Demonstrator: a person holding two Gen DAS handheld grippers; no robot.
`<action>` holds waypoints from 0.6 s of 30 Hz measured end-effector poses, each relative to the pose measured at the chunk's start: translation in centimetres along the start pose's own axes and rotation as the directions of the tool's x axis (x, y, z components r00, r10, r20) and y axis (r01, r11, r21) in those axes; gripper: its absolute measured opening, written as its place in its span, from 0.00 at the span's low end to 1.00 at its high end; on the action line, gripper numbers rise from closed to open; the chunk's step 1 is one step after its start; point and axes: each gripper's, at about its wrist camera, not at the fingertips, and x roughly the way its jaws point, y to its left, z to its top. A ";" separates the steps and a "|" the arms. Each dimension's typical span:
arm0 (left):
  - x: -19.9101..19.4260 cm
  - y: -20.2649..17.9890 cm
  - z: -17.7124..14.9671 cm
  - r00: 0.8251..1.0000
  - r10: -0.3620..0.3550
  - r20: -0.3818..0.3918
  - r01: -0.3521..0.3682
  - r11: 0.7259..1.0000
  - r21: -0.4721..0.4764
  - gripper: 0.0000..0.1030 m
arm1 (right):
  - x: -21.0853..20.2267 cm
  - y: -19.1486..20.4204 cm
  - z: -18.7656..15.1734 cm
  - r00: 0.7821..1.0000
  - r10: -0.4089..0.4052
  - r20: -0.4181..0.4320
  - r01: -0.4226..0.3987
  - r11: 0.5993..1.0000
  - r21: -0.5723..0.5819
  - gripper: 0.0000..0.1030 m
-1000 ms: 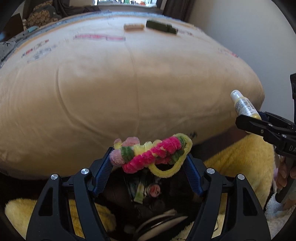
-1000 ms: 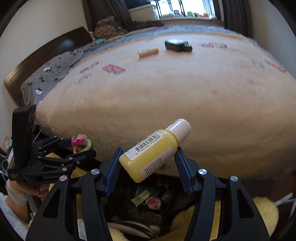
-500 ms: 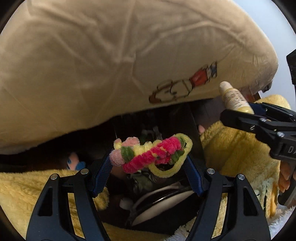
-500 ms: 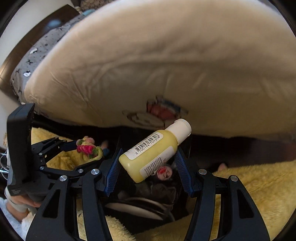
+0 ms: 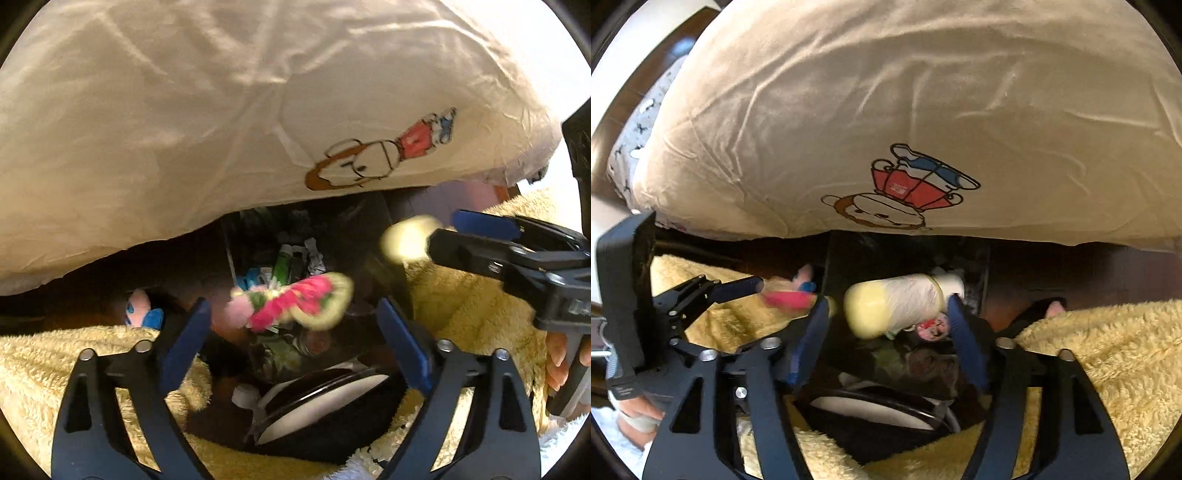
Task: Collect trash
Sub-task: 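Lower the yellow bottle and pipe-cleaner ring into the bin, opening both grippers, then grasp the dark green bottle with right gripper while left grasps the white-yellow tube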
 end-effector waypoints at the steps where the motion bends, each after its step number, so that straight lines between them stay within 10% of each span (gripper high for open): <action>1: 0.0 0.2 0.0 1.000 0.006 0.006 -0.006 1.000 -0.009 0.88 | -0.3 -0.2 0.1 1.000 -0.002 0.011 0.002 1.000 0.005 0.77; 18: -8.9 1.0 2.4 0.972 0.051 0.228 -0.044 0.998 -0.035 0.92 | -7.3 -0.2 2.3 0.981 -0.047 0.190 0.043 0.999 0.027 0.85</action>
